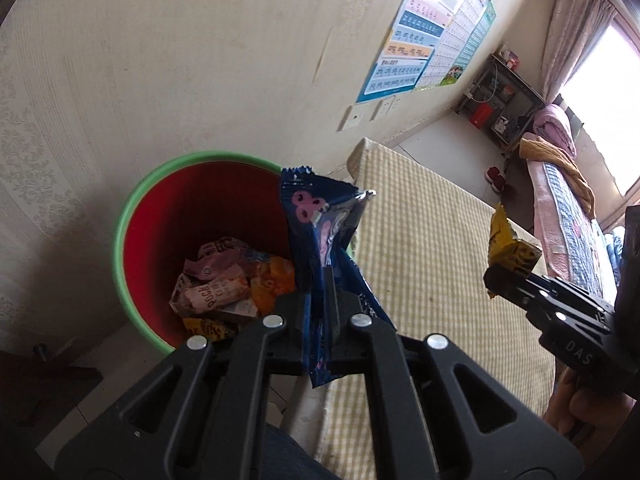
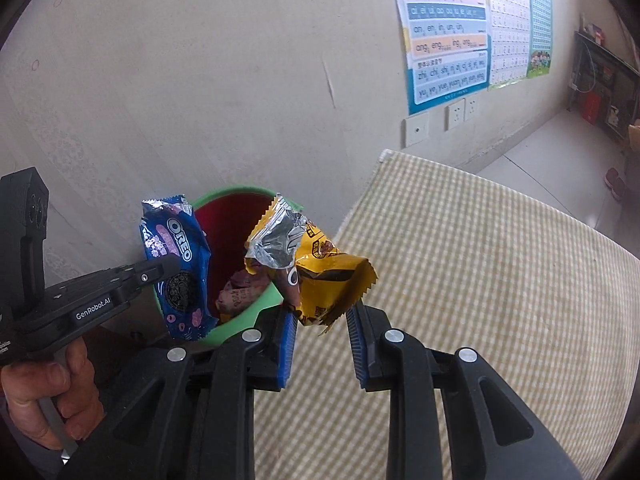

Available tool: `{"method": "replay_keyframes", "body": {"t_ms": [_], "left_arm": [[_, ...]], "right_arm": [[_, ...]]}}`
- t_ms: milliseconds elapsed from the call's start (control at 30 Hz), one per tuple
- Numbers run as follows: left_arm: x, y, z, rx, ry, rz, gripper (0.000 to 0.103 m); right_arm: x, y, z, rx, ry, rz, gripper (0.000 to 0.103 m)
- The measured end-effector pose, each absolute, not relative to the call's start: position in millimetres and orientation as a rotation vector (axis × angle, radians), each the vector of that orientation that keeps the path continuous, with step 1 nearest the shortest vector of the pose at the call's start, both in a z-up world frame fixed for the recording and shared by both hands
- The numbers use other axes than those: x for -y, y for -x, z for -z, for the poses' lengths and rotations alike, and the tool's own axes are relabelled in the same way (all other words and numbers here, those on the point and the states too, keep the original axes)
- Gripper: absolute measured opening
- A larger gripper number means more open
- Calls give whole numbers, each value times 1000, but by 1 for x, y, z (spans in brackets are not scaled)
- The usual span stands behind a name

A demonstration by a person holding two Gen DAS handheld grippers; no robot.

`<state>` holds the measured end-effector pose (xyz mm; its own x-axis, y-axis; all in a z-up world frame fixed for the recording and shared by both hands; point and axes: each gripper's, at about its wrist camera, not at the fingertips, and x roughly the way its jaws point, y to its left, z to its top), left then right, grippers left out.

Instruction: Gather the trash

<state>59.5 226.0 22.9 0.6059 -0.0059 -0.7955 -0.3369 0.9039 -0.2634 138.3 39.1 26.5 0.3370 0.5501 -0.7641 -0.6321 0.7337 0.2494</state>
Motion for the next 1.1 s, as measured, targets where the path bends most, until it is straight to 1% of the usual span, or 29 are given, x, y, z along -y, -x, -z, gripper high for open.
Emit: {"method": "replay_keyframes", "body": {"t_ms": [267, 333, 367, 400, 433, 467, 500, 533, 567, 600, 633, 667, 700, 867, 1000, 1100], "left_arm": [[-284, -52, -15, -897, 437, -256, 4], [-292, -53, -10, -910, 442, -264, 5], [-295, -54, -8, -919, 444, -271, 12], [-298, -54, -6, -926, 444, -279, 26], [-300, -53, -4, -925, 445, -286, 35], [-301, -51, -4, -921, 450, -289, 55], [-301, -49, -4, -914, 454, -291, 64], [-301, -46, -4, -907, 453, -293, 72], [-299, -44, -3, -907, 446, -294, 76], [-297, -43, -2, -911, 440, -297, 82], [-295, -42, -1, -910, 438, -297, 86], [-293, -40, -2, -905, 442, -296, 93], [-289, -38, -3, -894, 447, -294, 96], [-248, -30, -17, -819, 396, -242, 97], [-200, -23, -33, -727, 319, -174, 97], [-159, -20, -39, -698, 271, -113, 98]], "right_arm": [[-138, -153, -16, -961, 144, -878, 24], [-154, -158, -8, -978, 153, -889, 26], [-161, -159, -4, -994, 153, -900, 26], [-167, -161, 0, -1009, 158, -909, 27], [-171, -161, 2, -1013, 166, -908, 40], [-172, -161, 3, -1010, 170, -906, 53], [-170, -159, 3, -1006, 165, -908, 57], [-169, -158, 3, -1003, 158, -911, 64], [-164, -155, 3, -1000, 156, -908, 70], [-160, -154, 4, -999, 156, -902, 73], [-156, -154, 4, -1000, 153, -894, 78], [-148, -153, 3, -999, 145, -883, 83], [-138, -152, 2, -991, 135, -868, 84], [-71, -136, -11, -915, 104, -744, 94], [-3, -114, -21, -829, 84, -610, 96], [44, -98, -24, -788, 69, -515, 96]]}}
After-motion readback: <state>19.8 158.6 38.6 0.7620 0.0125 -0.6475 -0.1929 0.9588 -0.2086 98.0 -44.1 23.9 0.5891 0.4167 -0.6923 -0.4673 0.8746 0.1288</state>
